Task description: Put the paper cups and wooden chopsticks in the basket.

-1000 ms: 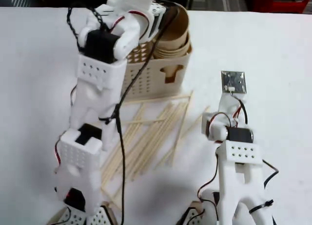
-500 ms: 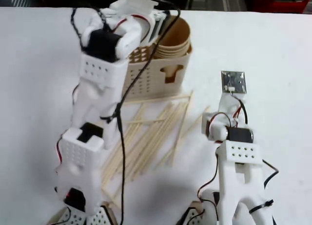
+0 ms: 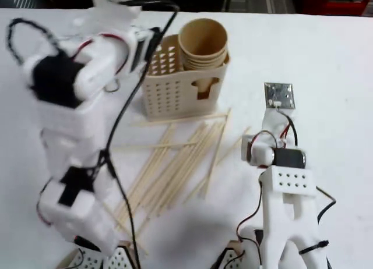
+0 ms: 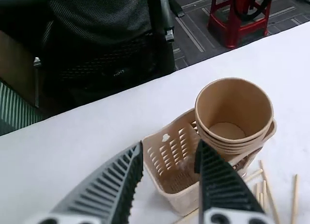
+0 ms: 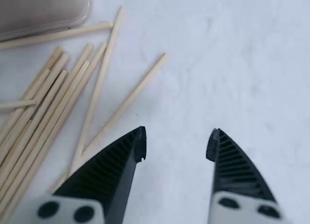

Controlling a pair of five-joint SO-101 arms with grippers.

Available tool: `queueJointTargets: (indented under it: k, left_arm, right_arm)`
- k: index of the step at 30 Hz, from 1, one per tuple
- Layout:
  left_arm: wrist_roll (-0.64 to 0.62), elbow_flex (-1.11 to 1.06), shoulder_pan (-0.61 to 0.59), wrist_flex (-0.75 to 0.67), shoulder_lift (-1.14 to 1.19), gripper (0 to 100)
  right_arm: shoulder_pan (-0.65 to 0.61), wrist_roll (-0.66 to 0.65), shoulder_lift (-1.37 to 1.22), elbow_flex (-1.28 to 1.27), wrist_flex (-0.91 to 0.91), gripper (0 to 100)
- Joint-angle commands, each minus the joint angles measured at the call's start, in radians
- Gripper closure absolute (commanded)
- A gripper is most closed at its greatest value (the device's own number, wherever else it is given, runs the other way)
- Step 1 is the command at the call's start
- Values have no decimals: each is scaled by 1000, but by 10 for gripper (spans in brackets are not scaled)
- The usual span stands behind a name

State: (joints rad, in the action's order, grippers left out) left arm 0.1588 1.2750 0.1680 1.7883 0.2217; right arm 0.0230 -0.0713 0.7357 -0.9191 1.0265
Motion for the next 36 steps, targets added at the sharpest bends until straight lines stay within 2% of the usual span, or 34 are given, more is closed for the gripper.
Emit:
queueJointTargets:
  k: [1,6,9,13,23,34,36]
  left_arm:
    - [14,-252,-41,3,-285,820]
    - [15,-608,-116,-8,-572,820]
    - [17,-802,-185,-46,-725,818]
    - [83,-1042,-278,-114,-881,817]
    - [91,-1591,-429,-284,-1058,816]
    - [97,-2001,-495,-491,-1256,816]
    - [132,-2062,-495,-519,-1288,816]
  right_arm:
    - [-85,66,22,135,117,783]
    - [-193,232,21,181,174,783]
    - [-242,267,21,144,119,783]
    - [-260,316,21,71,4,786]
    - [-378,470,8,18,-5,786]
    - [-364,608,-452,138,-77,786]
    - [-360,618,-524,175,-77,786]
